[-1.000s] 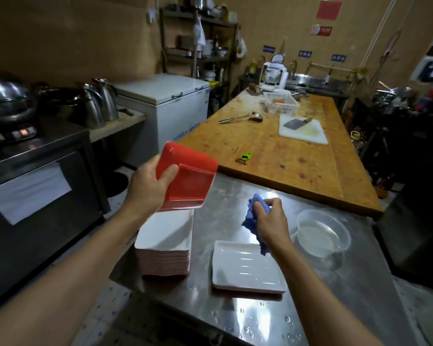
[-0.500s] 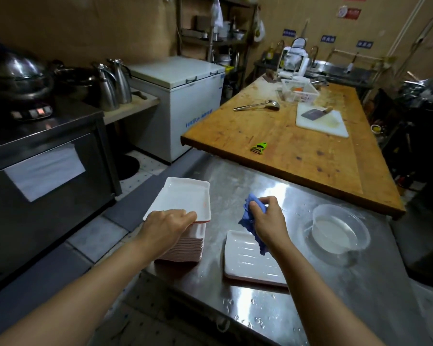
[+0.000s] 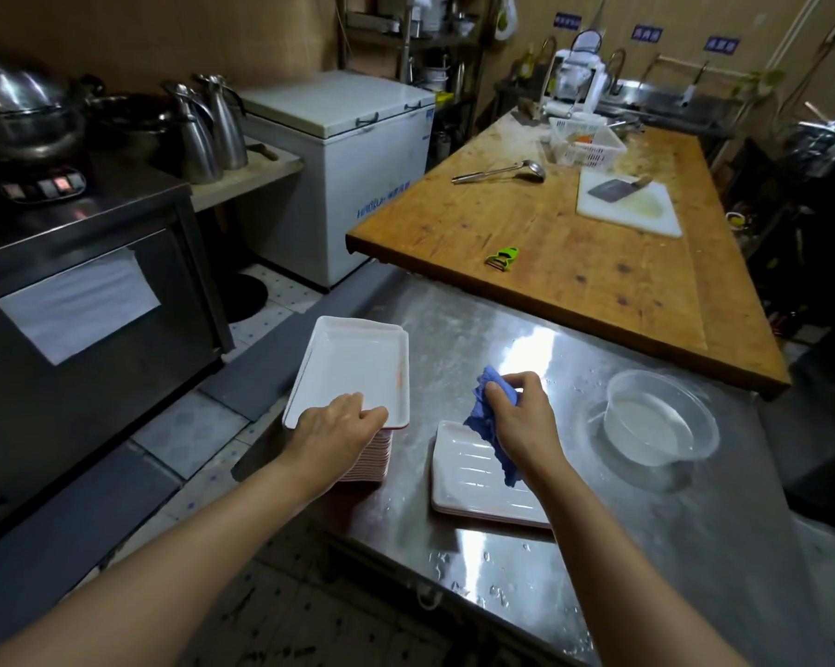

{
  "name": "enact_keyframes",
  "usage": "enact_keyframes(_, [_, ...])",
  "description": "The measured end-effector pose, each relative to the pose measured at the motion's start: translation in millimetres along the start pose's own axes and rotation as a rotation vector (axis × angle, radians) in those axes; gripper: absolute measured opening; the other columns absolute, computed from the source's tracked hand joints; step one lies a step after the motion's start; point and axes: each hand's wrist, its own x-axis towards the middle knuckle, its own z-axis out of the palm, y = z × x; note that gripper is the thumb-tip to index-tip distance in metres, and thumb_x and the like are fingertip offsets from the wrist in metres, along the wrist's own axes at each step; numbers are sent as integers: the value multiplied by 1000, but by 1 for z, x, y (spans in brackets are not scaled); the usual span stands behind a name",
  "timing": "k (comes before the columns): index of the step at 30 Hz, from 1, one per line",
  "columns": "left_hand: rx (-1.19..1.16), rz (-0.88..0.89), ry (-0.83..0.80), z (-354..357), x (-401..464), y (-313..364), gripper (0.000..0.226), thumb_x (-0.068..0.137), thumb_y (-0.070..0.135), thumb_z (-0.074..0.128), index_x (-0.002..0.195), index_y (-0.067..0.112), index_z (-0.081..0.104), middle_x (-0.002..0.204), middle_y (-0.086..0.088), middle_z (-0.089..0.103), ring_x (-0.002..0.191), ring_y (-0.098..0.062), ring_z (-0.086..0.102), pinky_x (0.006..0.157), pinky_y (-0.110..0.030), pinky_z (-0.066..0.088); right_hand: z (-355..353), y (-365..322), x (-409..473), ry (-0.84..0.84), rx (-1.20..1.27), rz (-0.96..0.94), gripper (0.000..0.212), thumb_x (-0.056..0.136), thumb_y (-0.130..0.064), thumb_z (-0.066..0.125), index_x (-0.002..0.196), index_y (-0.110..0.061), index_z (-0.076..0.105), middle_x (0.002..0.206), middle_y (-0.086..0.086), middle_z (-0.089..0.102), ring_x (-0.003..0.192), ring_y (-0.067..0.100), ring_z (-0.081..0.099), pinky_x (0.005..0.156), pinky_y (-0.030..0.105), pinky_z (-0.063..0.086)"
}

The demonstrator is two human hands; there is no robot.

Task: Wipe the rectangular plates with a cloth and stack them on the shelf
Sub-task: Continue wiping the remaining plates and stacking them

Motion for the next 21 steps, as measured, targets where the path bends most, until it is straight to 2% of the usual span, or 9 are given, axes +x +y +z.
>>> enact_keyframes(2, [12, -19, -34, 7, -2, -2, 60, 37, -11, 83, 77, 12, 44, 62, -11, 57, 46, -27, 53, 31, -20, 30, -1, 3, 1, -2, 0, 10, 16, 97, -27, 44, 104, -12, 44, 74, 8, 65, 38, 14, 44, 35, 21, 36])
enact_keyframes(6, [72, -23, -138, 15, -6, -5, 48, 37, -2, 90, 69, 11, 58, 70, -12, 64, 54, -28, 60, 30, -25, 38, -2, 6, 4, 10, -27, 5, 16, 97, -25, 44, 105, -11, 45, 70, -1, 61, 50, 18, 51, 38, 23, 39])
enact_keyframes(10, [43, -64, -201, 19, -7, -11, 40, 49, 10, 91, 76, 10, 61, 85, -15, 69, 70, -31, 67, 35, -32, 48, 0, 10, 7, 10, -26, 7, 17, 97, -23, 44, 107, -9, 45, 70, -3, 59, 52, 13, 56, 38, 16, 40])
enact_keyframes(12, [-36, -124, -268, 10, -3, -9, 34, 75, 27, 78, 98, 8, 61, 115, -17, 64, 102, -32, 63, 58, -42, 56, 2, 12, 9, 7, -31, 6, 17, 98, -23, 43, 107, -9, 45, 71, -4, 58, 51, 6, 57, 39, 14, 40])
enact_keyframes(14, [-15, -189, -397, 10, 0, -11, 47, 91, 47, 51, 124, 13, 48, 144, -11, 41, 130, -26, 42, 86, -42, 48, 3, 15, 12, 5, -29, 5, 18, 98, -23, 43, 107, -8, 45, 71, -4, 57, 51, 5, 56, 39, 12, 40])
enact_keyframes(15, [0, -197, -460, 6, 1, -10, 53, 92, 54, 42, 129, 16, 42, 149, -7, 33, 135, -23, 35, 92, -41, 44, 3, 16, 13, 9, -30, 5, 18, 98, -24, 43, 107, -8, 46, 71, -5, 57, 50, 5, 56, 38, 12, 39])
enact_keyframes(18, [-29, -215, -459, 3, 4, -10, 57, 91, 59, 36, 130, 18, 39, 150, -4, 29, 134, -21, 33, 94, -41, 42, 1, 21, 17, 20, -42, 11, 19, 99, -26, 42, 108, -9, 46, 72, -4, 57, 54, 13, 56, 40, 14, 41])
enact_keyframes(20, [-10, -239, -452, 4, 5, -7, 55, 91, 59, 36, 126, 16, 42, 145, -4, 36, 131, -21, 36, 89, -39, 42, 0, 26, 18, 23, -30, 32, 20, 98, -27, 43, 108, -10, 46, 72, -3, 60, 60, 21, 59, 45, 22, 44])
enact_keyframes(21, [-2, -242, -383, 5, 6, -4, 54, 90, 57, 41, 121, 14, 47, 138, -6, 43, 127, -23, 40, 84, -39, 44, -1, 28, 19, 26, -21, 42, 19, 98, -27, 43, 107, -10, 46, 71, -2, 60, 62, 24, 60, 45, 25, 45])
